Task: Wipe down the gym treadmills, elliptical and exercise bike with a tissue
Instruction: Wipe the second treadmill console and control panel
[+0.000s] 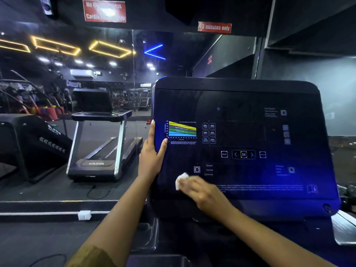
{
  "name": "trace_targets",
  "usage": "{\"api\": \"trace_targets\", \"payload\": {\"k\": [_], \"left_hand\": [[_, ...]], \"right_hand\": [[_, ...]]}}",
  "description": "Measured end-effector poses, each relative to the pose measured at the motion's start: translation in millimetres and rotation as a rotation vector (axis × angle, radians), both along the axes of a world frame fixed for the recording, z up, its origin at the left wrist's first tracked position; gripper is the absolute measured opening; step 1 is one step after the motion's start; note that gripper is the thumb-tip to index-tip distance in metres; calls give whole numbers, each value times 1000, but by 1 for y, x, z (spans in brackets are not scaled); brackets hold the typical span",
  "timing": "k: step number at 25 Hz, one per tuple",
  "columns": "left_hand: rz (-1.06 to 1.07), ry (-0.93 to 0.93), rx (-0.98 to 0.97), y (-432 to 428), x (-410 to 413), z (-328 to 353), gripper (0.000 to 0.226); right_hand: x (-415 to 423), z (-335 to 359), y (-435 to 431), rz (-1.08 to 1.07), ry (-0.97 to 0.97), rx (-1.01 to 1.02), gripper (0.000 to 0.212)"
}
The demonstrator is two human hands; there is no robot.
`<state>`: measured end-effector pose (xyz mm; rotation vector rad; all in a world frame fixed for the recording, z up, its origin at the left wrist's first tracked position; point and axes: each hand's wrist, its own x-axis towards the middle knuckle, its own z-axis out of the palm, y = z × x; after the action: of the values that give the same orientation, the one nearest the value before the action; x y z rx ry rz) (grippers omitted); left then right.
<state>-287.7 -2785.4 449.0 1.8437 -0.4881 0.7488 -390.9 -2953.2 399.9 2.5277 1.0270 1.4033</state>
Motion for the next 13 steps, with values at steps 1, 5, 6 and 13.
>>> {"api": "trace_targets", "payload": {"k": [1,5,6,13], "left_hand": [[-3,-5,-7,0,-1,0,67],[-8,-24,-24,-1,0,1,67],[-9,-29,-24,-1,-1,1,67],[11,-27,-21,0,-3,1,64]], "right_hand": [[7,16,-4,-15,-21,74,33],[45,92,-18,-198,-61,353,42],[48,94,-18,-224,-55,354,43],[8,0,-7,-113,-28,178,45]]}}
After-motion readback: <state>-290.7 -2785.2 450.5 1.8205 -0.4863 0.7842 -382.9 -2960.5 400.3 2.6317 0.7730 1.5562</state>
